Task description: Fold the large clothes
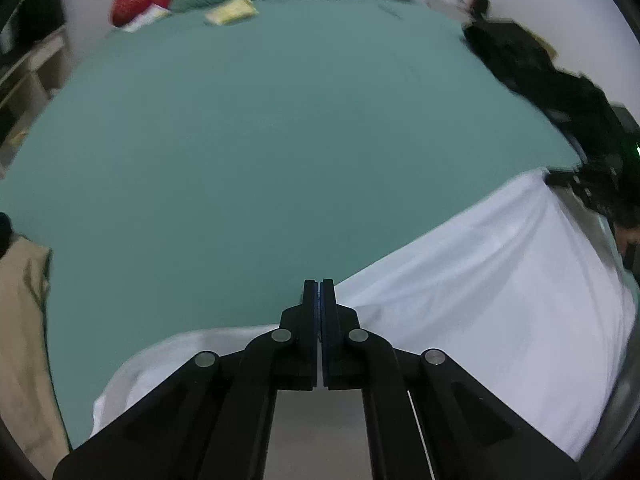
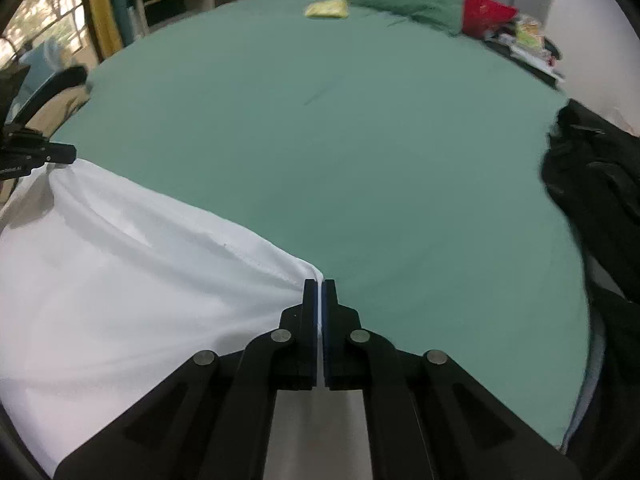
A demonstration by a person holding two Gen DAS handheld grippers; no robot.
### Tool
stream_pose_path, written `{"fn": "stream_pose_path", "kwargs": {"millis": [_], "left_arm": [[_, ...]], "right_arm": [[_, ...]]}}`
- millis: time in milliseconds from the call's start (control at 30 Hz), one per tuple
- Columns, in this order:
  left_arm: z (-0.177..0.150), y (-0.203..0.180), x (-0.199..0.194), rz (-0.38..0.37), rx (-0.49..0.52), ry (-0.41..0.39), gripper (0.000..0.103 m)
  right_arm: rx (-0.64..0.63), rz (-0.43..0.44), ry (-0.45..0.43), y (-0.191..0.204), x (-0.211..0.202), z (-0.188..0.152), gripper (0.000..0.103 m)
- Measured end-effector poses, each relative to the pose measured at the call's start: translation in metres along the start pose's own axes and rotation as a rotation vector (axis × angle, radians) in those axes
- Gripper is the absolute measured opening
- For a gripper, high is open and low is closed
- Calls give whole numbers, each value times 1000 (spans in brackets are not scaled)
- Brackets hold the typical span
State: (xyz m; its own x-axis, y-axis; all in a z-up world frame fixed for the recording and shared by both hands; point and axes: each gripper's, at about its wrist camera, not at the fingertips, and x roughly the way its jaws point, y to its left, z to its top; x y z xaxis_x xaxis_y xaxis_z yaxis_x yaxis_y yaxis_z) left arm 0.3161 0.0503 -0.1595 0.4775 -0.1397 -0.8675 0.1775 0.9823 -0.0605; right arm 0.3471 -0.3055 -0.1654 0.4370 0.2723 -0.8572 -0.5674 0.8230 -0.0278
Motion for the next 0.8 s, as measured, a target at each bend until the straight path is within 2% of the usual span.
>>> {"fn": "stream_pose_path", "kwargs": {"millis": [100,167,233,267,300,333,400,433,533,633,733,767,800], "left_arm": [[12,10,-4,11,-56,-70,1],[18,12,-1,11,-80,-51,3],[25,5,4,9,-112,-16,14],[25,4,-2,15,-125,-30,20],[22,4,-9,26,-131,-41,34],[18,1,-13,32,-137,-50,43],[4,-4,-31,32,-172,-79,44],[-4,-6,-36,27,-181,-81,44],[-43,-11,-52,-25,-232,-72,44],[-87,-12,-61,-9,-247,-20,44],[-122,-11,-49,37,-283,62,44],[-134,-9,-49,55,-291,68,44],[-146,-9,-56,65,-277,27,44]], "right_arm": [[47,-18,-49,-6,-10,0,2],[68,-22,-30,-1,-2,9,3],[84,-57,13,-1,4,4,8],[102,-86,24,-4,2,-5,12],[121,-95,21,-5,-2,-8,26],[147,-92,6,-4,-9,-11,43],[197,-74,-35,2,-28,-18,62],[213,-73,-50,7,-36,-21,65],[258,-36,-95,28,-64,-35,67],[291,34,-133,58,-85,-57,70],[248,20,-92,94,-85,-77,74],[236,8,-72,98,-80,-81,74],[217,-17,-36,105,-73,-90,74]]}}
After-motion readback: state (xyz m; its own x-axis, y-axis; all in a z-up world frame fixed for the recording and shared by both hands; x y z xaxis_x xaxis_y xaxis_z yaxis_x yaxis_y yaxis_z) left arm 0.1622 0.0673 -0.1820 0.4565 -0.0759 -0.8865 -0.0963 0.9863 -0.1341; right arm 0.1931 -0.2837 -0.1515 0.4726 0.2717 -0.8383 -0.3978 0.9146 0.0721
